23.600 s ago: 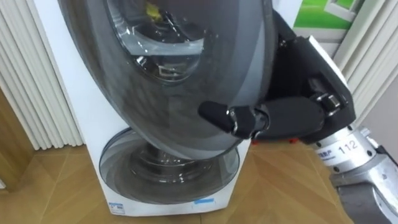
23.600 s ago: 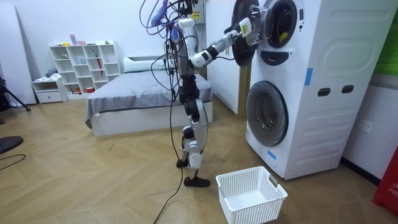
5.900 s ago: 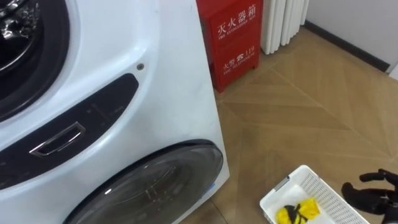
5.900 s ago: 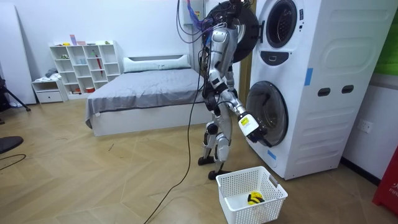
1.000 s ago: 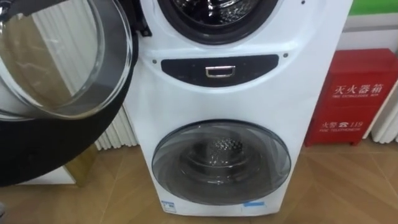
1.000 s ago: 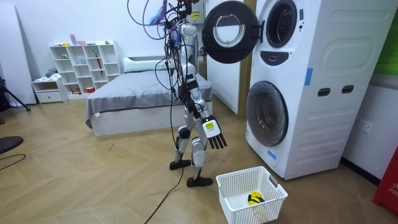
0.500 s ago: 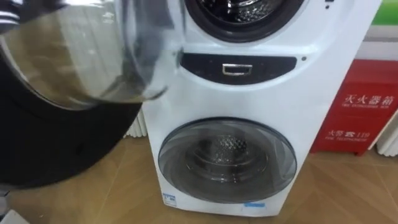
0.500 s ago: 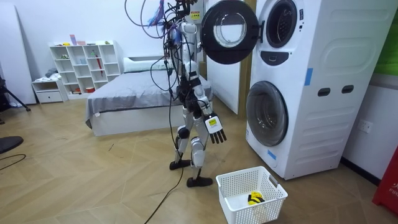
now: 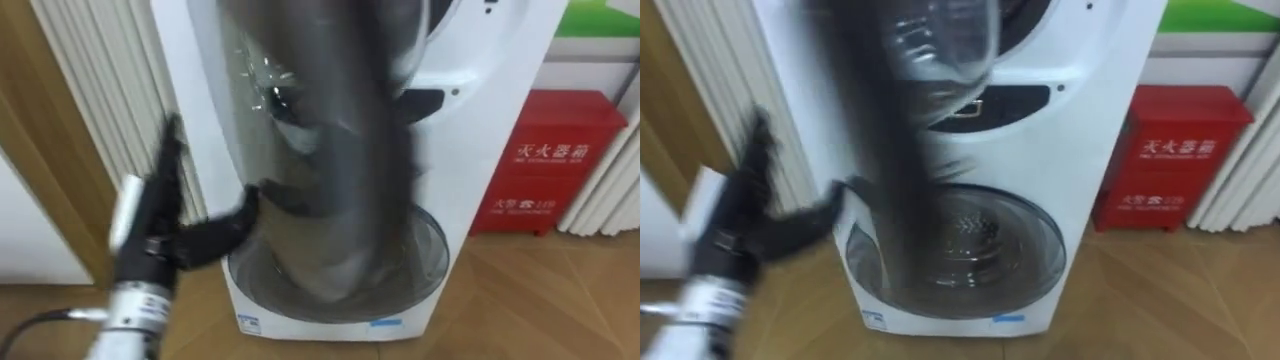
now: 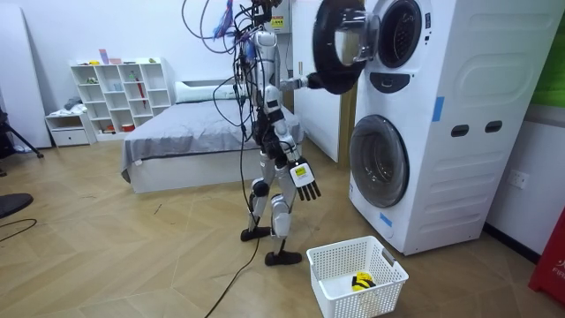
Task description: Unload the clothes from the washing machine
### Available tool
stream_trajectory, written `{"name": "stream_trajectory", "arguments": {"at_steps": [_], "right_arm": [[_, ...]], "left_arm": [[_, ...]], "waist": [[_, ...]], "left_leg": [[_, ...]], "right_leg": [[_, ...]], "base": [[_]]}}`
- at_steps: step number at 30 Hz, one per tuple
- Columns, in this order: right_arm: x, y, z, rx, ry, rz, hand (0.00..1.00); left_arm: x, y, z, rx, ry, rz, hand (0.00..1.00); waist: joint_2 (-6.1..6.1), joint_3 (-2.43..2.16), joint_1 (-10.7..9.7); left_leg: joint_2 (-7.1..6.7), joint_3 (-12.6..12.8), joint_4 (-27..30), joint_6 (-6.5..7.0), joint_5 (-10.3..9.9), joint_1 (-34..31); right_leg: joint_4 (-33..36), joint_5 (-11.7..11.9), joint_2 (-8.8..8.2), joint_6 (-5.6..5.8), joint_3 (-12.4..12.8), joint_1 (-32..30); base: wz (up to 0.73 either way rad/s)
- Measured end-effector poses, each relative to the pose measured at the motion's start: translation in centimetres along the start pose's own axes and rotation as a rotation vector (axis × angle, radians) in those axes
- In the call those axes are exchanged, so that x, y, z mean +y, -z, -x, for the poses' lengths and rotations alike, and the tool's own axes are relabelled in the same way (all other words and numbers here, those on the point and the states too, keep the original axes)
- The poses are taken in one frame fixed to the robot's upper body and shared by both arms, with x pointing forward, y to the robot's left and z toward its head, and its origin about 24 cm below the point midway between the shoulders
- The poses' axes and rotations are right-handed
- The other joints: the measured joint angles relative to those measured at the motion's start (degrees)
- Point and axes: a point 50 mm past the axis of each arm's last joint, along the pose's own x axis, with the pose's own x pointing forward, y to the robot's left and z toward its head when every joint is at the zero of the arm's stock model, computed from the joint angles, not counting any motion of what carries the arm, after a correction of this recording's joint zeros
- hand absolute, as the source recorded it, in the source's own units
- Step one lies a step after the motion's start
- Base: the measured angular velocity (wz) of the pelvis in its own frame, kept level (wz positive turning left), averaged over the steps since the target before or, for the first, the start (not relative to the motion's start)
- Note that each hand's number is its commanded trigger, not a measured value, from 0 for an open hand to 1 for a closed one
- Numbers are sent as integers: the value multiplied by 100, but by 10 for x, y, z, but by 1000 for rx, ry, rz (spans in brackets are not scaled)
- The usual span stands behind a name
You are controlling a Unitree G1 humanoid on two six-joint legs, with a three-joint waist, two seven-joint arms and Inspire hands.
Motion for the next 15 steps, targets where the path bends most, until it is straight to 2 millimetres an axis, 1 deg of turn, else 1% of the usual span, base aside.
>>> {"name": "stream_trajectory", "arguments": {"at_steps": [3, 6, 10, 12, 15], "right_arm": [[2, 2, 0, 4, 5, -9, 0], [3, 2, 0, 5, 8, -14, 0], [4, 1, 0, 5, 6, -6, 0], [4, 1, 0, 5, 9, -3, 0], [4, 1, 0, 5, 8, -1, 0]], "left_arm": [[-10, 9, 3, 41, 72, 10, 0], [-15, 18, 4, 80, 103, 10, 0], [-16, 22, 5, 96, 125, 6, 0], [-16, 23, 5, 98, 128, 6, 0], [-16, 22, 4, 96, 129, 0, 0]], "waist": [[-7, -7, -28], [3, -12, -78], [-4, -12, -139], [-4, -12, -140], [-6, -9, -144]], "left_leg": [[36, 104, 7, -2, 1, 33], [63, 125, 6, -2, 1, 54], [83, 145, -10, -2, 1, 83], [97, 222, -14, -3, 1, 112], [104, 271, -15, -3, 1, 127]], "right_leg": [[2, 5, 49, -9, 85, -16], [0, 7, 86, -12, 139, -16], [-1, 9, 109, -15, 157, -12], [-1, 10, 123, -17, 187, -1], [0, 15, 134, -25, 216, -4]], "base": [[-21], [-11], [-5], [-9], [-7]]}}
